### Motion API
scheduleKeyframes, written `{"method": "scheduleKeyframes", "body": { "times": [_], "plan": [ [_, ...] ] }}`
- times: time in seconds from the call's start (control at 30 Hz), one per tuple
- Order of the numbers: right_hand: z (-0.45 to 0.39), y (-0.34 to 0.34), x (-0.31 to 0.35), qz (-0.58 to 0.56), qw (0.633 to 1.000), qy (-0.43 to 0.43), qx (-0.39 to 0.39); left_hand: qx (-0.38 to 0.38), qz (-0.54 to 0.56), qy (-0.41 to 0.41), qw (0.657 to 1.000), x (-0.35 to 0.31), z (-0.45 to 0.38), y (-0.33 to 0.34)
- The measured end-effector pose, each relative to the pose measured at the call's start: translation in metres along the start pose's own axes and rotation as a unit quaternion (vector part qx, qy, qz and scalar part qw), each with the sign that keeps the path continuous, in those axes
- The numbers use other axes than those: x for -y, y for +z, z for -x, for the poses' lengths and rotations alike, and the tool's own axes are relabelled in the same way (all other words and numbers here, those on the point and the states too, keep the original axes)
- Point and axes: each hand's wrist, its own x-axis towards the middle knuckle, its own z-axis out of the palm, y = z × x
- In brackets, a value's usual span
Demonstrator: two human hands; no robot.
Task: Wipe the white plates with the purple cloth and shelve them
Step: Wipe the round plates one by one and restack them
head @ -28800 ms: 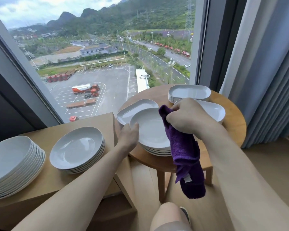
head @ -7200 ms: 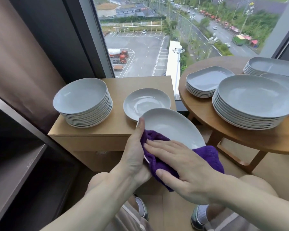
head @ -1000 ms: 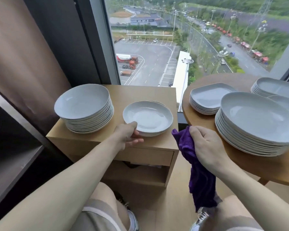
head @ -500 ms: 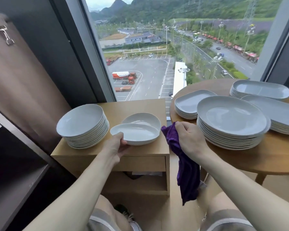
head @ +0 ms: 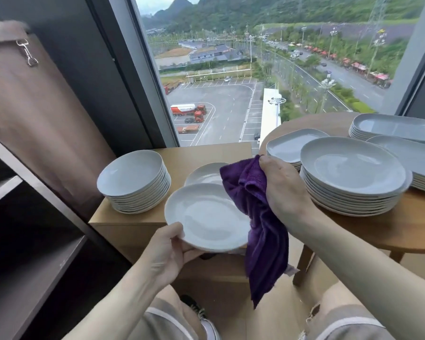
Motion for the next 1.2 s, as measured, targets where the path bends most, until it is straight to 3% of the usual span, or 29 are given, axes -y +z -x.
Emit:
{"method": "scheduleKeyframes", "body": {
  "times": [0.23, 0.33, 0.5, 0.7, 0.77, 0.93, 1.0, 1.07, 1.2],
  "plan": [
    [0.028, 0.016, -0.007, 0.081, 0.995, -0.055, 0.000, 0.108, 0.024, -0.045, 0.993, 0.034, 0.017, 0.004],
    [0.047, 0.028, -0.020, 0.140, 0.986, -0.029, 0.083, 0.151, 0.019, -0.040, 0.988, 0.034, 0.018, 0.010],
    [0.061, 0.032, -0.028, 0.131, 0.966, 0.040, 0.219, 0.174, 0.069, -0.056, 0.981, 0.029, 0.011, 0.007],
    [0.061, 0.033, -0.022, 0.240, 0.919, -0.057, 0.309, 0.232, 0.047, -0.028, 0.971, 0.015, 0.011, -0.002],
    [0.065, 0.036, -0.030, 0.242, 0.919, -0.065, 0.304, 0.203, 0.009, -0.017, 0.979, 0.013, 0.012, -0.001],
    [0.057, 0.025, -0.030, 0.111, 0.964, 0.018, 0.242, 0.100, -0.043, 0.002, 0.994, 0.010, 0.007, 0.001],
    [0.050, 0.017, -0.033, 0.227, 0.959, -0.013, 0.167, 0.074, -0.035, -0.004, 0.997, 0.009, 0.004, -0.001],
    [0.048, 0.014, -0.033, 0.342, 0.929, -0.033, 0.139, 0.061, -0.016, -0.007, 0.998, 0.009, 0.002, -0.003],
    [0.047, 0.016, -0.029, 0.369, 0.915, -0.033, 0.157, 0.040, -0.003, -0.006, 0.999, 0.008, -0.001, -0.004]
  ]
}}
